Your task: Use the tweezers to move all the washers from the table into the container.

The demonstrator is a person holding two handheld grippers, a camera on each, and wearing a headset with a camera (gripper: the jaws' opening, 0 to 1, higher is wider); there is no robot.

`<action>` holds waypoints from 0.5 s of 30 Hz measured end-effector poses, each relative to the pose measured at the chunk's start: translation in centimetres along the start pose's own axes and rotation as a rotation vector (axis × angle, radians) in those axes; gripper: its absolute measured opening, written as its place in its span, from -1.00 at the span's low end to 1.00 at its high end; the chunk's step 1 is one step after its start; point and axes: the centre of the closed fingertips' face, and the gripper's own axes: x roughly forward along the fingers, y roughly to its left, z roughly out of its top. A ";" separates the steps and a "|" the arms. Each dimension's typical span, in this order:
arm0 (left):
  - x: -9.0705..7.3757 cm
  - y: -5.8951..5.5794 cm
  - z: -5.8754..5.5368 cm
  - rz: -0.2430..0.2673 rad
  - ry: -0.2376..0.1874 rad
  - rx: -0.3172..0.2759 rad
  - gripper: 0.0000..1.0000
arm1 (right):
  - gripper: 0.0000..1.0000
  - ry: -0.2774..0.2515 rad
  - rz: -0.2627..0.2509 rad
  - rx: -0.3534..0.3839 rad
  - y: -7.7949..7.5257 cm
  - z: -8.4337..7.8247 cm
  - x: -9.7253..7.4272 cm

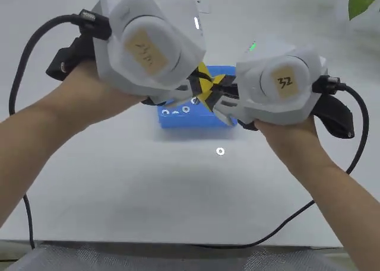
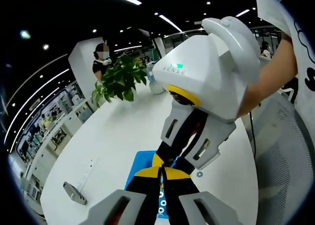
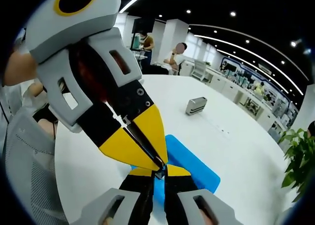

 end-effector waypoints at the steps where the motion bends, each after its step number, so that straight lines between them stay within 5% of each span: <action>1: 0.2 0.0 -0.2 -0.004 0.006 -0.002 -1.00 | -0.95 0.005 0.007 0.008 0.1 -0.2 0.2; 15: 1.6 -0.7 -2.3 -0.035 0.038 -0.035 -1.00 | -0.94 0.057 0.033 0.017 0.7 -2.4 1.8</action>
